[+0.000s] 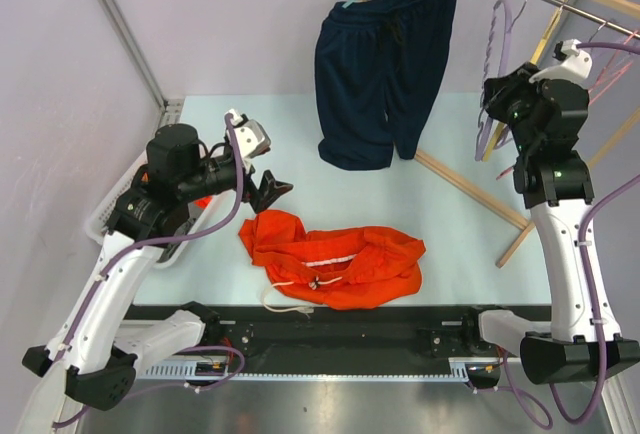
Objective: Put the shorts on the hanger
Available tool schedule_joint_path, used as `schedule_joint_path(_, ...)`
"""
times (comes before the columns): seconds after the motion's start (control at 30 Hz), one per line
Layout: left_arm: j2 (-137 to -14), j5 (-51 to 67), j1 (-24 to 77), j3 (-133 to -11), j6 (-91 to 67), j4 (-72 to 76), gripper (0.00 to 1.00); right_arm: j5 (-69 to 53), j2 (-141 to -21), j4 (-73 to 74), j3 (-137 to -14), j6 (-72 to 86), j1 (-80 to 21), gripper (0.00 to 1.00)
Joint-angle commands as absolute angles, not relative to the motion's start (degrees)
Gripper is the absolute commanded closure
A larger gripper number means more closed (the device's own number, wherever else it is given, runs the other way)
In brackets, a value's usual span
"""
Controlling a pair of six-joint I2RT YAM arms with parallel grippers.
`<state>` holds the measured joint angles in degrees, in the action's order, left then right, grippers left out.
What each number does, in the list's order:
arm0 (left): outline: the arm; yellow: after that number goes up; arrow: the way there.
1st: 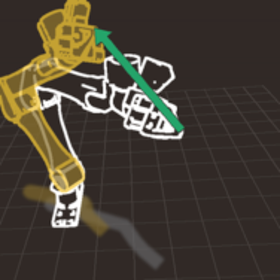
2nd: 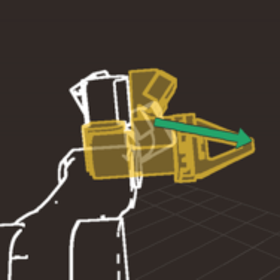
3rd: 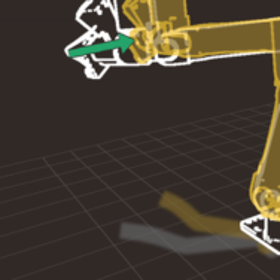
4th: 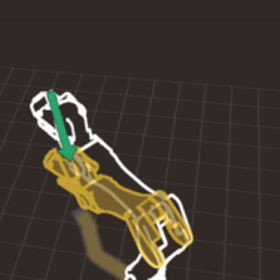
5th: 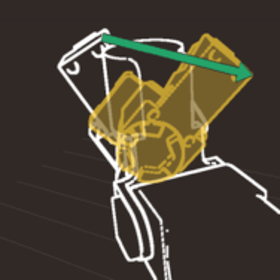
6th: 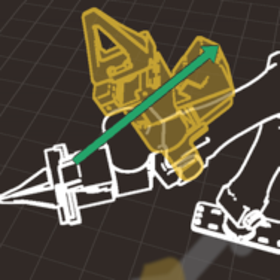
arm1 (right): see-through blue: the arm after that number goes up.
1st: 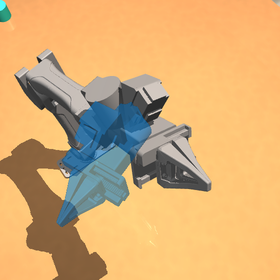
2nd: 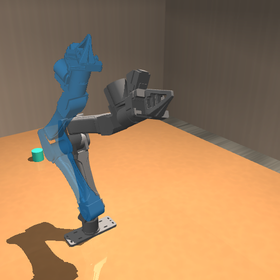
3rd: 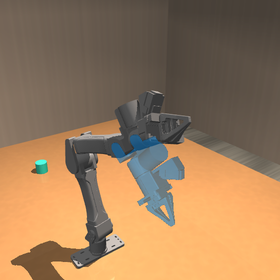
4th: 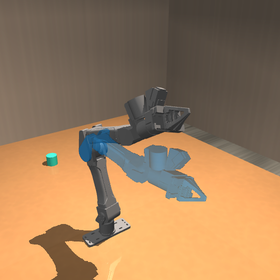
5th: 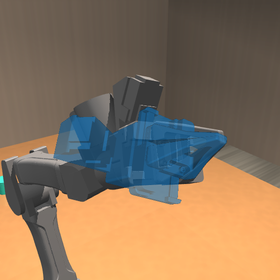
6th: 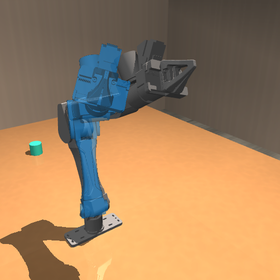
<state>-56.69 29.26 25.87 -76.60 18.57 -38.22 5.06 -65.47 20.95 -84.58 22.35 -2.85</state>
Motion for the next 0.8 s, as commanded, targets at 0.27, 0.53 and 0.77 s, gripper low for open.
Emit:
schedule_joint_path(0.27, -57.5, 29.0, 26.1, -76.4, 19.9, -37.6, 0.05, 2.8, -60.6, 3.4, -75.9, 18.3, -2.5, 1.00)
schedule_joint_path(0.53, -57.8, 29.0, 26.1, -75.9, 20.0, -37.5, 0.05, -2.0, -59.9, -7.7, -72.6, 12.7, -2.9, 1.00)
schedule_joint_path(0.77, -58.2, 29.2, 26.1, -75.2, 20.0, -37.4, 0.04, -4.8, -59.4, -11.7, -71.4, 8.4, -4.0, 1.00)
